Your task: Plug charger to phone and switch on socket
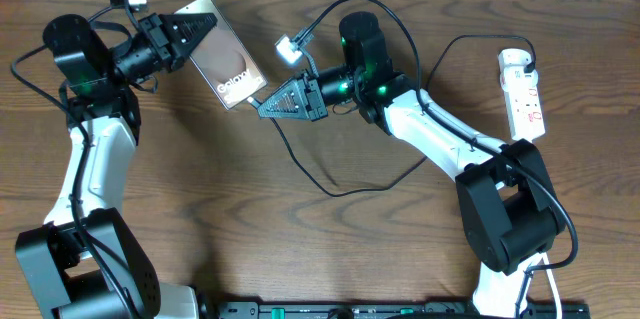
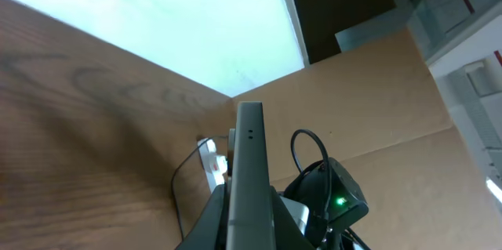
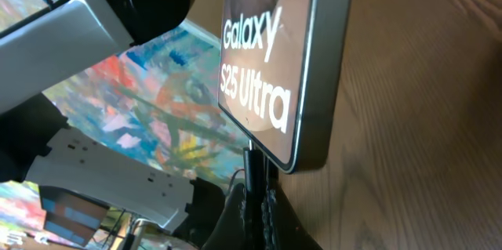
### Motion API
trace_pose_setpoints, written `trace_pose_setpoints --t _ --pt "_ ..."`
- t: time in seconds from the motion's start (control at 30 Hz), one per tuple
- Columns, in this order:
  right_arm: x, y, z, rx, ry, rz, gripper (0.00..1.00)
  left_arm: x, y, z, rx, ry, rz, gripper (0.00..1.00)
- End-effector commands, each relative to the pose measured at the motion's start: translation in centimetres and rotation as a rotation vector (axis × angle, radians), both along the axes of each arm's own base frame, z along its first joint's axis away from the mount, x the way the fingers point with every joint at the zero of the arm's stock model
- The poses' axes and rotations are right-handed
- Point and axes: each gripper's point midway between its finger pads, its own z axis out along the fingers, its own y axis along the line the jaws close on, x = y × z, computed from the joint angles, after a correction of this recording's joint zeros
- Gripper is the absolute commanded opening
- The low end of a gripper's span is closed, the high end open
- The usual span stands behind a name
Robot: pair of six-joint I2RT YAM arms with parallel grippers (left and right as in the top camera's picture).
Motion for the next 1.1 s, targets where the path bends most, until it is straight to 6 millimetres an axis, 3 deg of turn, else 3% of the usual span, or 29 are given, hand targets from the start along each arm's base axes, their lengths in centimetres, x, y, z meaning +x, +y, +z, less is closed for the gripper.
trace_pose_setpoints --t 0.0,1.07 --pt "1.5 0.0 0.5 -0.011 0.008 -0.067 0.01 -0.6 -1.4 1.9 -0.006 -0.036 -0.045 0.07" --pt "3.7 0.6 1.5 -0.015 0.084 -0.193 0.01 -0.2 -1.1 2.4 -0.022 -0.036 -0.013 0.07"
